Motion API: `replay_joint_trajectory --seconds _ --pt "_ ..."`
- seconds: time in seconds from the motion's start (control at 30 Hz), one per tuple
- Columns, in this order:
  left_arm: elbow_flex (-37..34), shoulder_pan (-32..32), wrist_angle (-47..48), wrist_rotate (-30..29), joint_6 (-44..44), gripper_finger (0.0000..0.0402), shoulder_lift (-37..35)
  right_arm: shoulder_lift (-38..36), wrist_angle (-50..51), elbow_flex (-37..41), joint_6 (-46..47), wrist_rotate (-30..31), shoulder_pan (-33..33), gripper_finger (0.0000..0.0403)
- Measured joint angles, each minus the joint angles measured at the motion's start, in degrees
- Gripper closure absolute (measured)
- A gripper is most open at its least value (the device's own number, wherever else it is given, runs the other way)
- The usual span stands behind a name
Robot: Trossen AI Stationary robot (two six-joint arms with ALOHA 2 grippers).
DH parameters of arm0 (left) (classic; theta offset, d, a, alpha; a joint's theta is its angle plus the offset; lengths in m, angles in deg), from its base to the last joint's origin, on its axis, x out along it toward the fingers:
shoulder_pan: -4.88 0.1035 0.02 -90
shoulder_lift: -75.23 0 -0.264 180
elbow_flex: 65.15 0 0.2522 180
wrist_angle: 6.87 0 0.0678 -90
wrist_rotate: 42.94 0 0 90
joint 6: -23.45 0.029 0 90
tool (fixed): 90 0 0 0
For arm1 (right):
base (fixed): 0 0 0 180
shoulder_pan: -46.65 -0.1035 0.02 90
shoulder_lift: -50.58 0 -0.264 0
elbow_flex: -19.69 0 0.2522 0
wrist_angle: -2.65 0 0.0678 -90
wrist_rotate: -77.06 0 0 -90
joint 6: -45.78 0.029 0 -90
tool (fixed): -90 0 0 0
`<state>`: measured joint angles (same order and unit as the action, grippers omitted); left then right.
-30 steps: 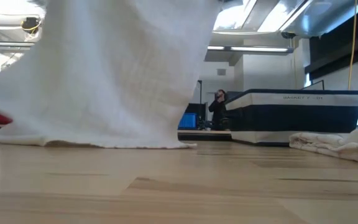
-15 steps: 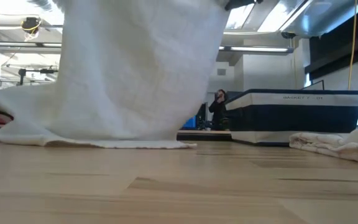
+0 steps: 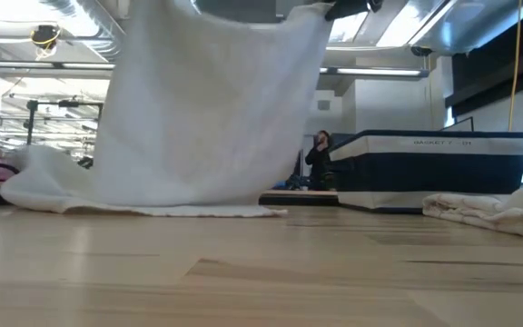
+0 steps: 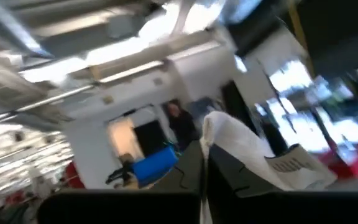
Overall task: Fold towel
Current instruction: Fold the white plaid towel
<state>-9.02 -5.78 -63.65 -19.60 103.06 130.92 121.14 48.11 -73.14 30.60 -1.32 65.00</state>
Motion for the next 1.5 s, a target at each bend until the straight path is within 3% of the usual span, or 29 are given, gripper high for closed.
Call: replay_joint_trajectory --seconds 0.07,0.17,0.33,0.47,0.63,0.8,1.0,1.13,1.33,1.5 --pt "0.0 1.6 15.1 0.3 -12.4 0.0401 -0.5 0.0 -1.1 0.0 0.0 -1.2 0.0 0.0400" --pt "0.7 4.2 39.8 5.4 -35.2 0.0401 -1.2 0.0 -2.5 0.0 0.0 -3.3 0.0 0.0400" --pt "6.2 8.2 69.5 22.1 -63.0 0.0401 -2.2 0.0 -0.9 0.0 0.6 -7.2 0.0 0.0400" --pt "12.3 10.8 88.1 35.2 -74.9 0.0401 -2.5 0.0 0.4 0.0 0.9 -10.3 0.0 0.0399" --pt "21.3 11.0 108.7 36.2 -81.4 0.0401 -3.2 0.0 1.2 0.0 0.9 -10.5 0.0 0.0400" --pt "27.6 11.1 111.4 30.1 -81.6 0.0401 -5.5 0.0 -4.5 0.0 -2.6 -5.2 0.0 0.0400" --pt "30.4 13.6 111.6 29.4 -77.4 0.0401 -6.2 0.1 -14.6 0.0 -9.7 -4.6 0.1 0.0399" --pt "30.7 19.6 108.6 28.4 -72.0 0.0401 -5.6 1.6 -20.3 0.0 -16.8 -3.3 2.4 0.0400" --pt "30.7 31.0 104.1 28.3 -65.5 0.0401 -3.6 5.0 -24.8 0.0 -17.7 -3.2 8.6 0.0400" --pt "30.7 34.1 98.8 32.1 -65.7 0.0401 -4.8 5.0 -22.4 -1.9 -16.5 -2.8 10.2 0.0400"
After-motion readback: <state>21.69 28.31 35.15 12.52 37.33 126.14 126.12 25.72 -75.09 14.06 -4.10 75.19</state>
